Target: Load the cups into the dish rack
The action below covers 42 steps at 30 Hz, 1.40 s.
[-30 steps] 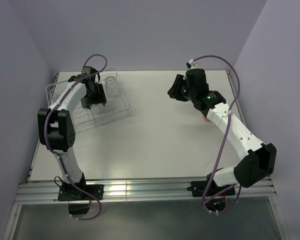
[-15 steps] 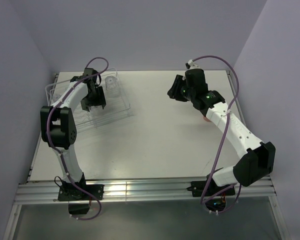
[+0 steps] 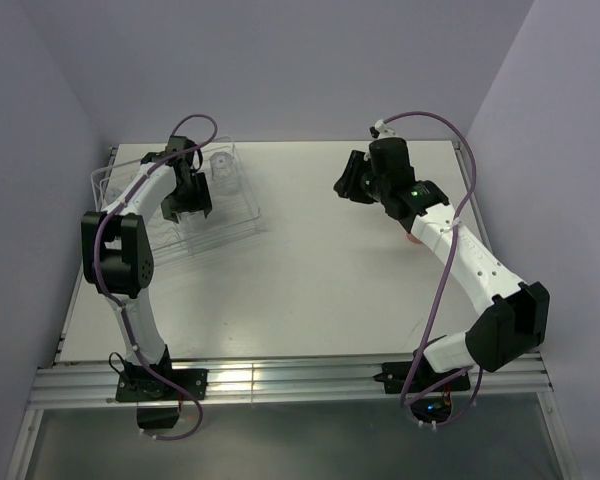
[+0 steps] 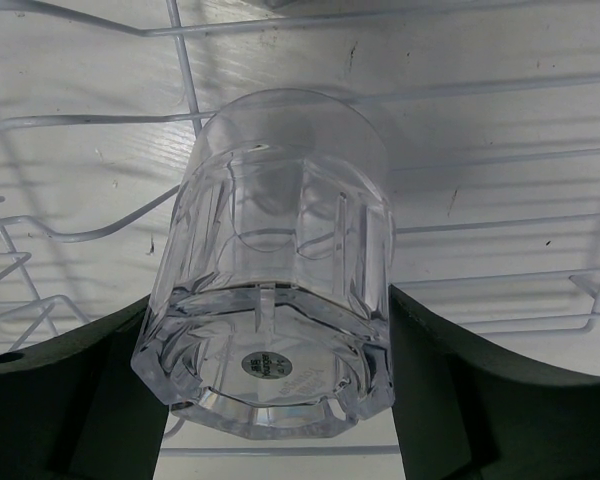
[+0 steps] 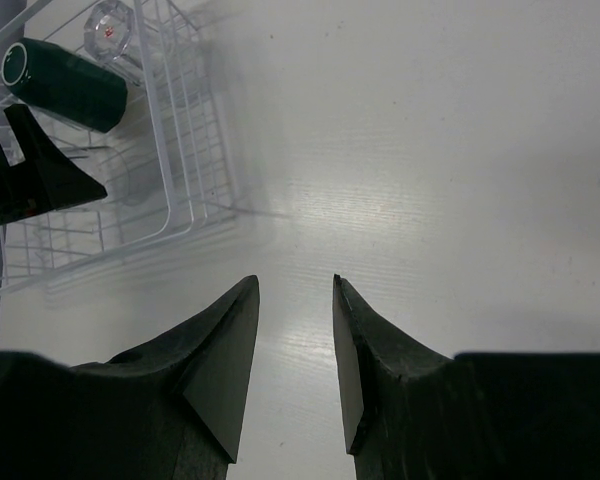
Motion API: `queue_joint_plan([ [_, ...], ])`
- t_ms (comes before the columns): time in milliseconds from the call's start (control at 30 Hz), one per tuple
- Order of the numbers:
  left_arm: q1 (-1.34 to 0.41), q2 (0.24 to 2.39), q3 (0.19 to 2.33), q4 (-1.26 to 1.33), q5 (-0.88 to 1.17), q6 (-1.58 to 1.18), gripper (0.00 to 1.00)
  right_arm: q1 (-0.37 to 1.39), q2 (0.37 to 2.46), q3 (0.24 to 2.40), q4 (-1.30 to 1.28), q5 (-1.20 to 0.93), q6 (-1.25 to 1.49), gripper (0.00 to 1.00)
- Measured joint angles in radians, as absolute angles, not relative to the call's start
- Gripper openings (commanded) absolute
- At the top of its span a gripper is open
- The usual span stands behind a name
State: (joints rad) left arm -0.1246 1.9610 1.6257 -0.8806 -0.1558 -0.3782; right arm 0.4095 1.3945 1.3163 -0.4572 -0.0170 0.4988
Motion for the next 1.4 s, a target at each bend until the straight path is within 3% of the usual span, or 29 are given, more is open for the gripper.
queue_joint_plan([
  [67, -0.125, 1.961, 1.626, -0.88, -0.156, -0.375, 0.99, 0.41, 1.394, 1.316, -0.457, -0.019, 0.499, 0.43],
  [100, -0.125, 1.961, 1.626, -0.879, -0.155, -0.375, 0.99, 0.41, 1.394, 1.316, -0.457, -0.019, 0.498, 0.43],
  [800, -0.125, 1.91, 1.625, -0.857, -0.151, -0.378, 0.98, 0.41, 1.394, 1.3, -0.459, -0.015, 0.495, 0.43],
  [1200, -0.141, 1.629, 1.618, -0.813, -0.136, -0.387, 0.98, 0.409, 1.383, 1.303, -0.585, 0.226, 0.496, 0.43],
  [1400, -0.249, 1.408, 1.536, -0.728, -0.107, -0.397, 0.99, 0.363, 1.353, 1.279, -0.641, 0.4, 0.501, 0.43],
])
